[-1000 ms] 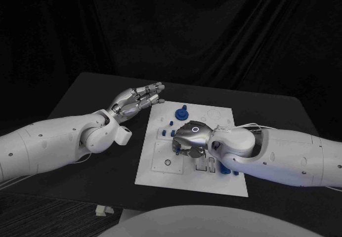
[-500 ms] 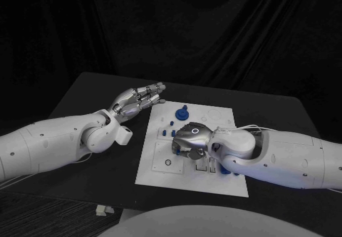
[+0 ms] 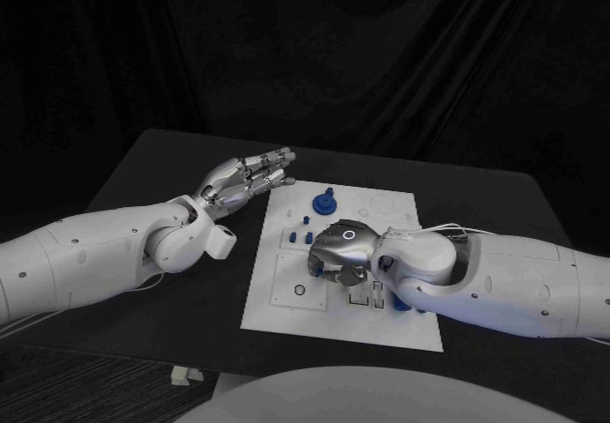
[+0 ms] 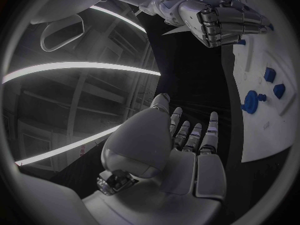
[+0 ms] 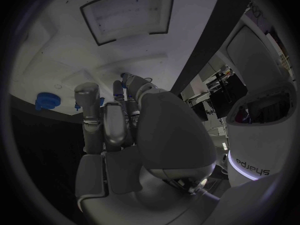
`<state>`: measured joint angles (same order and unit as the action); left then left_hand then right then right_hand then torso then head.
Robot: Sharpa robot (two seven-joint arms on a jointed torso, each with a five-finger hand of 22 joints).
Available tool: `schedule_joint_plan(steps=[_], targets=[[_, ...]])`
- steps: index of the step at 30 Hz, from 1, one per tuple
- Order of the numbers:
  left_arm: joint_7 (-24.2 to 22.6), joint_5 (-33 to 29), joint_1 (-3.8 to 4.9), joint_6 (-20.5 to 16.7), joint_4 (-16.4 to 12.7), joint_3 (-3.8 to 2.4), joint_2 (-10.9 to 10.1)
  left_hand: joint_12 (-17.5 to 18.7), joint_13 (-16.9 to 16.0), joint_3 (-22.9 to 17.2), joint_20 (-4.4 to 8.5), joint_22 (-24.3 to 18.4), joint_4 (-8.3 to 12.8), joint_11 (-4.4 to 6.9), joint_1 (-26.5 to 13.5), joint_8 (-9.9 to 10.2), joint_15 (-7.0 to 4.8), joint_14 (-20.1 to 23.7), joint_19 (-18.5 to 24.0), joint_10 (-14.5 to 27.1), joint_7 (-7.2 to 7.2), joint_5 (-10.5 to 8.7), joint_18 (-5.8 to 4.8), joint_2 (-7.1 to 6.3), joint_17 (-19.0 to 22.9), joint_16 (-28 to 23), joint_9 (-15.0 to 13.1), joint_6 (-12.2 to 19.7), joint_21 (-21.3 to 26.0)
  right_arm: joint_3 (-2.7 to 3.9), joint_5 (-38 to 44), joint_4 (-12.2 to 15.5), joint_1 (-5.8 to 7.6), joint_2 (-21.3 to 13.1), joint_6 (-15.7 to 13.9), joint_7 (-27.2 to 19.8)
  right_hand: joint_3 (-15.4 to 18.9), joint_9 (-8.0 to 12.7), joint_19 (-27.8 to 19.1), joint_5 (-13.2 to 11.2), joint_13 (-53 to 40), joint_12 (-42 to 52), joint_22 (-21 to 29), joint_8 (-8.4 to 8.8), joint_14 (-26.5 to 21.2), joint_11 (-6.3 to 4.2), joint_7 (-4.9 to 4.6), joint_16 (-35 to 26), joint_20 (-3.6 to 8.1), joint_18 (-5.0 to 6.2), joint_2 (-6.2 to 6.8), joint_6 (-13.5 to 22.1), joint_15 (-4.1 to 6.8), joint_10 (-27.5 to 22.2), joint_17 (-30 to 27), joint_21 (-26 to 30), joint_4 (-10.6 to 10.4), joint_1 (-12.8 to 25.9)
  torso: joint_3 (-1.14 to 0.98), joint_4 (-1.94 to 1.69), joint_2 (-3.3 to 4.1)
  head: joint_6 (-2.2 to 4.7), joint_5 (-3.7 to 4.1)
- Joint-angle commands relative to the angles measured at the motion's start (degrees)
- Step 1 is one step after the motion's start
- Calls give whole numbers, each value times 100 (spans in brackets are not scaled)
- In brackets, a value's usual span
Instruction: Assemble the parts on the task board
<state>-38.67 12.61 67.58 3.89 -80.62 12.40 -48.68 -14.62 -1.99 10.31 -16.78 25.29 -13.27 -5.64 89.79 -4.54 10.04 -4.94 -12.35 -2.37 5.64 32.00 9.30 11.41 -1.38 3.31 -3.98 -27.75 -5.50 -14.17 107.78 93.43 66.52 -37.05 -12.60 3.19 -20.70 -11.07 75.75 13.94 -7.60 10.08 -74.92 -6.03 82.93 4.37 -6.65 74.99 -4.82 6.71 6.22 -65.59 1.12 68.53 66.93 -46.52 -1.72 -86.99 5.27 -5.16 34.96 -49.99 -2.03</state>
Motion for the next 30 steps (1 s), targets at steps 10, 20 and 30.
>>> schedule_joint_plan(steps=[10, 20, 30], targets=[[-52, -36, -13, 91, -4, -5, 15, 24, 7, -21, 5, -7, 31, 28, 75, -24, 40, 5, -15, 26, 20, 31, -2, -7, -4, 11, -4, -5, 0, -1, 57, -20, -19, -3, 97, 133, -5, 10, -45, 31, -6, 20, -534, 22, -9, -132, -14, -32, 13, 74, 6, -47, 12, 165, -12, 45, 41, -44, 4, -7, 4, -1, -13], [-46, -36, -18, 111, 12, -5, 32, 26, 7, -29, 4, -10, 40, 27, 83, -24, 47, 5, -16, 29, 23, 36, -4, -4, -4, 11, -4, -5, 0, -1, 57, -58, -19, 38, 109, 65, 36, 183, -149, -112, 20, -79, -493, 264, -64, -55, -118, -94, -38, 85, 59, 453, -58, 35, -87, 201, -31, 119, 5, -9, 0, -1, -22], [-29, -36, -28, 118, 23, -5, 30, 31, 7, -45, 4, -24, 55, 29, 96, -31, 57, 4, -13, 34, 38, 42, -8, 3, -5, 12, -7, -27, 3, -1, 56, -104, -19, 63, -44, -17, 225, 603, -286, -525, 119, -354, -400, 240, -176, 85, 387, -178, -133, 138, 247, 1853, -134, -615, -215, 597, -343, 581, 5, -6, -5, -1, -23]])
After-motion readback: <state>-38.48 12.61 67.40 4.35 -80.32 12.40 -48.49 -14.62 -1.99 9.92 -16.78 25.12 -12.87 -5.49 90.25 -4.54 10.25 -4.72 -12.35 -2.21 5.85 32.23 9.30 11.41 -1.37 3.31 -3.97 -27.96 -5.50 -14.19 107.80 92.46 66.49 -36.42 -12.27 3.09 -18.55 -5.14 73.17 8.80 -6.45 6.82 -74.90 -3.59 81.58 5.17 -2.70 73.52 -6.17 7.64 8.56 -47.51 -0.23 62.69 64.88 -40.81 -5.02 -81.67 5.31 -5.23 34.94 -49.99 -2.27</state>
